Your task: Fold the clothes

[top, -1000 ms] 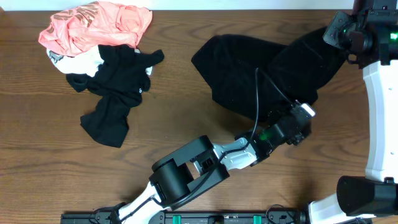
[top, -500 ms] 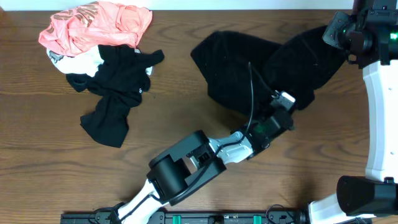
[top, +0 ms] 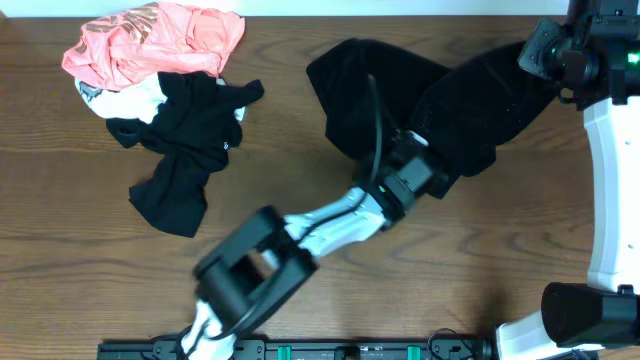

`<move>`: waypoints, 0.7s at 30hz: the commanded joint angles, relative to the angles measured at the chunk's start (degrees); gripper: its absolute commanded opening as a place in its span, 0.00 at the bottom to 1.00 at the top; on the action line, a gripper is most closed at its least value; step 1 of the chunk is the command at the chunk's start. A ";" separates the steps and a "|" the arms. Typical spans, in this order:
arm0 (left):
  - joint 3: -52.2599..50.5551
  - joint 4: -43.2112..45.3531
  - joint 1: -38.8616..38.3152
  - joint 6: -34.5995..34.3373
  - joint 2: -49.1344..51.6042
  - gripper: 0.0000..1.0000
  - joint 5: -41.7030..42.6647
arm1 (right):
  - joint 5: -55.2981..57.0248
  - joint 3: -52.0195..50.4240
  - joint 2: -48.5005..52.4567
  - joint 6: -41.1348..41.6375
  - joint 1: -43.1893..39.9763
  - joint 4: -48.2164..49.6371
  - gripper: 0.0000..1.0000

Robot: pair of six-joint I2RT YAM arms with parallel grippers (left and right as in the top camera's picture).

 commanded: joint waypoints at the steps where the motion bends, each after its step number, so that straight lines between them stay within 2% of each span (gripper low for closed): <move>1: 0.33 -3.89 2.56 -2.19 -6.80 0.06 7.91 | 1.31 1.51 -0.70 -0.98 -0.17 0.09 0.01; 7: 0.31 -5.33 5.53 -2.14 -12.94 0.06 31.30 | 0.52 1.51 -0.70 -1.81 -0.17 -0.74 0.01; 11: 0.28 -4.07 5.09 -2.08 -12.33 0.07 32.98 | 0.31 1.51 -0.70 -2.01 -0.20 -1.20 0.01; 15: 0.22 -4.15 4.24 -1.86 -10.56 0.17 33.55 | 0.11 1.51 -0.70 -3.13 -0.20 -1.20 0.04; 16: 0.22 -4.07 3.91 -1.16 -10.08 0.24 34.69 | 0.11 1.51 -0.70 -3.13 -0.20 -1.18 0.05; 21: 0.22 -2.47 1.60 2.80 -8.13 0.37 39.67 | 0.11 1.51 -0.70 -3.10 -0.20 -0.85 0.06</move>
